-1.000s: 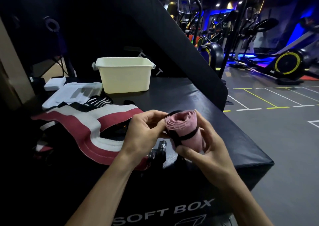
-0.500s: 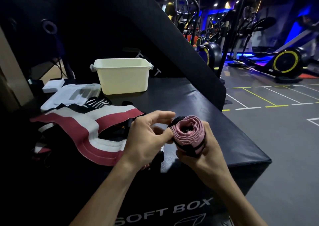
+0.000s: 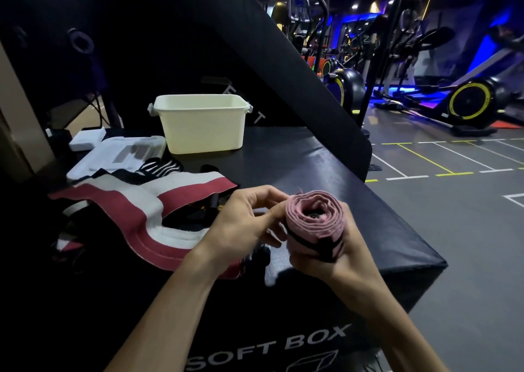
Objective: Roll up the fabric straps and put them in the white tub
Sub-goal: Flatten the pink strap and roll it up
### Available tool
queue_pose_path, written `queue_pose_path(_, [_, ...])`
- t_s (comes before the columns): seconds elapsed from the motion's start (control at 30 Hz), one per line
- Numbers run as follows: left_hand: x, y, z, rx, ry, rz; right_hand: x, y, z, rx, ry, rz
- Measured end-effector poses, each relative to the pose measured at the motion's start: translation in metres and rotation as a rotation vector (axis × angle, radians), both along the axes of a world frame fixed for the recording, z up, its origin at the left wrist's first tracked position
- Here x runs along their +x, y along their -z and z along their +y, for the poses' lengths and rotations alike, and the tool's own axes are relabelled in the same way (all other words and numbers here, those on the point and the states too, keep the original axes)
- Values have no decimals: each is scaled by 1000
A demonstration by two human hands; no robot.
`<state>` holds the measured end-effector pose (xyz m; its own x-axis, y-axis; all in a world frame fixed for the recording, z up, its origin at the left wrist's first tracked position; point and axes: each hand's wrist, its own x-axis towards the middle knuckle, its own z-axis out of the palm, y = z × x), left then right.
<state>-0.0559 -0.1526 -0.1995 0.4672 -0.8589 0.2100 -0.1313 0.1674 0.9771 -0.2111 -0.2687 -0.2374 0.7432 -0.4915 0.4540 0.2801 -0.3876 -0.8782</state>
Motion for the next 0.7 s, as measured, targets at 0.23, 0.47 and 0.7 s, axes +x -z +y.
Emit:
queue_pose_path(0.23, [6,-1,9,61,67,-209,-7,-10,-9,145,42,-55])
queue_pose_path(0.47, [5,-7,18,114,165,-346,-9,-12,-10,0,9,64])
queue_pose_path(0.7, [12,-4,19,-28,-13,-320,-9,-15,-10,35,46,-30])
